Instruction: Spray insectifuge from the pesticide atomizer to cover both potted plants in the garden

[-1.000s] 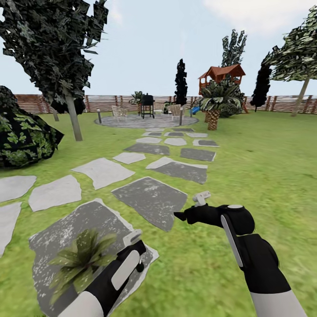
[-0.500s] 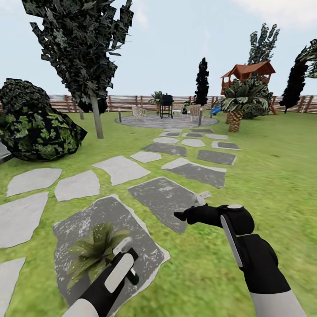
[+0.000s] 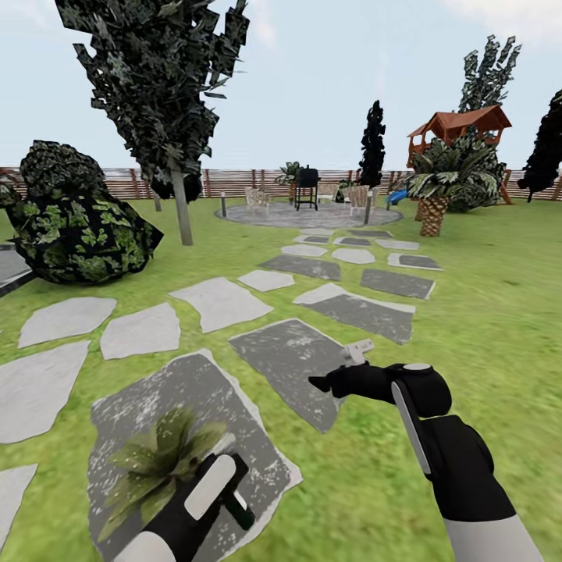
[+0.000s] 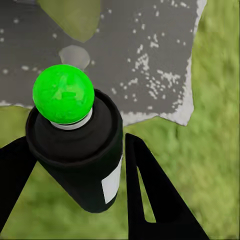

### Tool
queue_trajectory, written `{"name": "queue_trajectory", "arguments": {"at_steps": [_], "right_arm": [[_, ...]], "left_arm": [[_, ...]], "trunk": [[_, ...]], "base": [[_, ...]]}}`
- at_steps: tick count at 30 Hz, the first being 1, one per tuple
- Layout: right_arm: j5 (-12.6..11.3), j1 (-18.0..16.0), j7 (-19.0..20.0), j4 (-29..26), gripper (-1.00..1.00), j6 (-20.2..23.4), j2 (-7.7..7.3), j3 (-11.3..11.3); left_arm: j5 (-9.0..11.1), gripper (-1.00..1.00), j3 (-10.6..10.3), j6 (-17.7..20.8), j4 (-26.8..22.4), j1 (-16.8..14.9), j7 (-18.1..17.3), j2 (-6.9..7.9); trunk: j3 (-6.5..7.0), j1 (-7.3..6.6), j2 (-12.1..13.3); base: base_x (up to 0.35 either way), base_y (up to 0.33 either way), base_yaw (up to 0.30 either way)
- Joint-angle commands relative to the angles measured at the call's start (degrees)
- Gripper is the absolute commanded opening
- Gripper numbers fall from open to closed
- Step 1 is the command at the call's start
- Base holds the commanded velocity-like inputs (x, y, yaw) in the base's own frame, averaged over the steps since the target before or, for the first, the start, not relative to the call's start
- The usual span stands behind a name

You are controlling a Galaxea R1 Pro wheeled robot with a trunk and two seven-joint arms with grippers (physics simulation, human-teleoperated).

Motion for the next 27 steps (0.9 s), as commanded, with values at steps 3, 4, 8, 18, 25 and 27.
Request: {"name": "queue_trajectory", "arguments": {"at_steps": [3,4,8,18,25,27], "right_arm": [[0.64,-0.07,0.48,-0.07,1.0,0.12,-0.09,-0.04],[0.64,-0.08,0.48,-0.1,1.0,0.12,-0.1,-0.05],[0.61,-0.08,0.48,-0.15,1.0,0.12,-0.16,-0.13],[0.6,-0.08,0.48,-0.25,1.0,0.12,-0.21,-0.1],[0.62,-0.06,0.48,-0.64,1.0,0.12,-0.14,-0.06],[0.61,-0.07,0.48,-0.67,1.0,0.12,-0.13,-0.05]], "left_arm": [[5.23,-1.0,-0.13,1.73,4.69,-0.83,0.74,0.53],[5.75,-1.0,-0.12,1.84,5.2,-0.95,0.8,0.63],[6.53,-1.0,0.88,2.12,5.94,-1.18,0.97,0.77],[5.8,-1.0,1.84,1.44,5.51,-2.76,6.88,0.05],[3.23,-1.0,1.6,-0.05,5.12,-2.8,7.08,-0.25],[2.47,-1.0,1.62,-0.12,5.07,-2.8,7.08,-0.29]], "trunk": [[-0.06,0.01,-0.03],[-0.06,0.01,-0.03],[-0.06,0.01,-0.03],[-0.06,0.01,-0.03],[-0.06,0.01,-0.03],[-0.06,0.01,-0.03]], "base": [[0.065,-0.066,0.001],[0.025,-0.025,0.0],[0.009,-0.009,0.0],[0.001,-0.001,0.0],[0.028,-0.15,0.072],[0.068,-0.314,0.229]]}}
